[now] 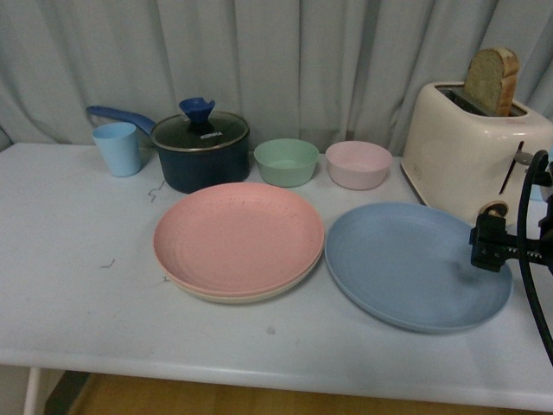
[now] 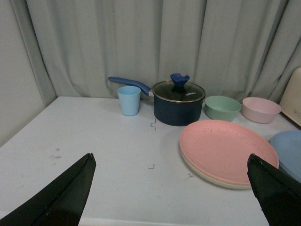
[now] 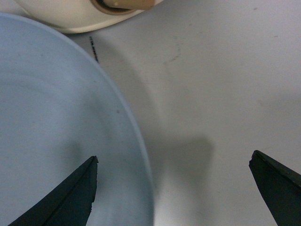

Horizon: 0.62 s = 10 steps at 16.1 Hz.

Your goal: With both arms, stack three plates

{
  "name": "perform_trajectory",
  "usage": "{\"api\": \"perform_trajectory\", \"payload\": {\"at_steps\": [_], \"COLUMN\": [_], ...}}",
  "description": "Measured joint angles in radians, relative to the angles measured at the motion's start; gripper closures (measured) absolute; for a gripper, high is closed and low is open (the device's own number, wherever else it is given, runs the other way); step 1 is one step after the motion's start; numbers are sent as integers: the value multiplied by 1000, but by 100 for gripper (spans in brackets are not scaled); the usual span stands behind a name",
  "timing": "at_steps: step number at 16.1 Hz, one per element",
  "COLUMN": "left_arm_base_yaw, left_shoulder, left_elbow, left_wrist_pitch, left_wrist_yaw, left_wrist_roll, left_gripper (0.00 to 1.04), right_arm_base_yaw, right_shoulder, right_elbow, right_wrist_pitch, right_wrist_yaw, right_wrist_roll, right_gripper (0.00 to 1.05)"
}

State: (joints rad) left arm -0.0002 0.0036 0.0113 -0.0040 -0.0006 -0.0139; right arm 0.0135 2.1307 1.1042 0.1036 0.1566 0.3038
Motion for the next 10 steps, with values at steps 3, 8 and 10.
{"api": "perform_trajectory", "payload": {"at_steps": [3, 8, 10], "left_arm_base_yaw": [0, 0, 0], "left_shoulder": [0, 0, 0], "left_elbow": [0, 0, 0], "left_wrist_pitch": [0, 0, 0], "left_wrist_yaw": [0, 0, 0], "left_wrist_roll": [0, 0, 0], "left_gripper": [7, 7, 7], "right_arm_base_yaw": [27, 43, 34], "right_shoulder": [46, 92, 92], "right_elbow": [38, 72, 72], "right_wrist_pitch": [8, -2, -3], "right_wrist_yaw": [-71, -67, -68], "right_wrist_roll": [46, 63, 64], "right_gripper": [6, 34, 56]}}
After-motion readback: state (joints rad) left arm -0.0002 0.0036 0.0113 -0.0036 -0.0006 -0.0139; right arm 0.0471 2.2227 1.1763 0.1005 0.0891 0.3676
